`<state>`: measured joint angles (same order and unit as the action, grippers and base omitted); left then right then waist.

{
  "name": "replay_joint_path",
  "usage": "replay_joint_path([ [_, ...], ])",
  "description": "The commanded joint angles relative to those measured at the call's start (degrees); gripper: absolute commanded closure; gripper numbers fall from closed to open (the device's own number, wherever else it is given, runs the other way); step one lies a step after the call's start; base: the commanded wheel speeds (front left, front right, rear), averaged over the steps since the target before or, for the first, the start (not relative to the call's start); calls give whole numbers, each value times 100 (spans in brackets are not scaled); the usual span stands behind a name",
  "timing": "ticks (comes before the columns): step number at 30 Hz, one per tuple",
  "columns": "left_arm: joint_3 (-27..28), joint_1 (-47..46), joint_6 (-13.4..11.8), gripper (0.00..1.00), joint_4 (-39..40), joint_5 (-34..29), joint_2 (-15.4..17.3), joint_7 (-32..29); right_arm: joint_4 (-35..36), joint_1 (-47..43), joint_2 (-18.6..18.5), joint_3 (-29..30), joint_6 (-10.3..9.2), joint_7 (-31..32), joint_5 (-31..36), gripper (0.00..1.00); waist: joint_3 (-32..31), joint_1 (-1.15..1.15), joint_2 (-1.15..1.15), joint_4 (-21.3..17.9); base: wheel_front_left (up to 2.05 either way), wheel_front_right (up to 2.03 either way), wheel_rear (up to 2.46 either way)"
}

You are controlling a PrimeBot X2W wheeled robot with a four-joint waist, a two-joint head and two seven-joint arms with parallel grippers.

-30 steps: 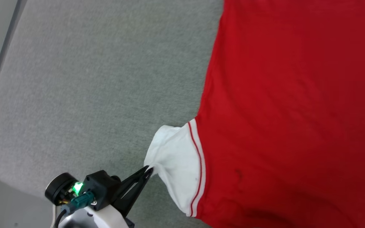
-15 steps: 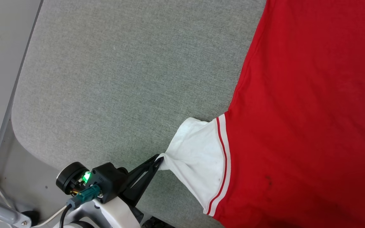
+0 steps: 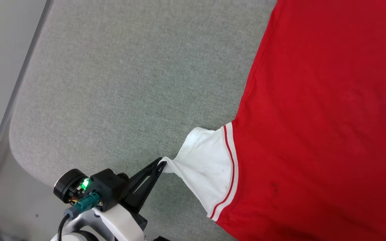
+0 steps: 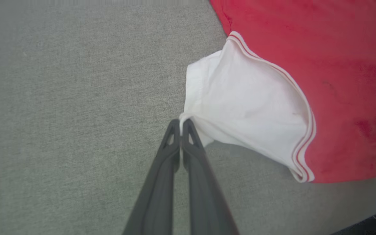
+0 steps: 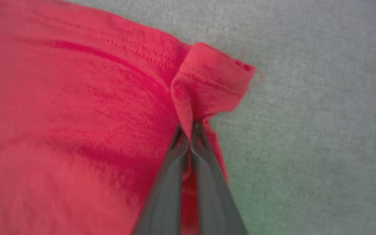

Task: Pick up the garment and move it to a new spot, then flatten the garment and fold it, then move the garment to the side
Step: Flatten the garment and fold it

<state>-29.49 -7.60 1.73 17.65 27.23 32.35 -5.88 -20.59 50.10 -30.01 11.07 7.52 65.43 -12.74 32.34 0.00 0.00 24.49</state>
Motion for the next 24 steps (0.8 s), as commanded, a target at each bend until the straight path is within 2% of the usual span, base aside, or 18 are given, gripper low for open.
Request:
replay_joint_path([
  [1, 14, -53, -24, 100, -14, -1, 15, -1, -160, -298, 11, -42, -6, 37, -40, 100, -198, 0, 0, -148, 0, 0, 0],
  [8, 66, 85, -177, 100, -63, -70, 89, -6, -176, -1111, 89, -166, -6, -135, -426, 100, -881, 0, 0, -590, 0, 0, 0],
  [15, 119, 294, -403, 100, -145, 2, -1, 61, -47, -2160, 242, -86, -7, -346, -814, 100, -1593, 0, 0, -1010, 0, 0, 0],
  [24, 244, 620, -738, 100, -218, 84, -132, 252, 560, -3572, 479, 101, -6, -286, -1226, 100, -2232, 0, 0, -1549, 0, 0, 0],
])
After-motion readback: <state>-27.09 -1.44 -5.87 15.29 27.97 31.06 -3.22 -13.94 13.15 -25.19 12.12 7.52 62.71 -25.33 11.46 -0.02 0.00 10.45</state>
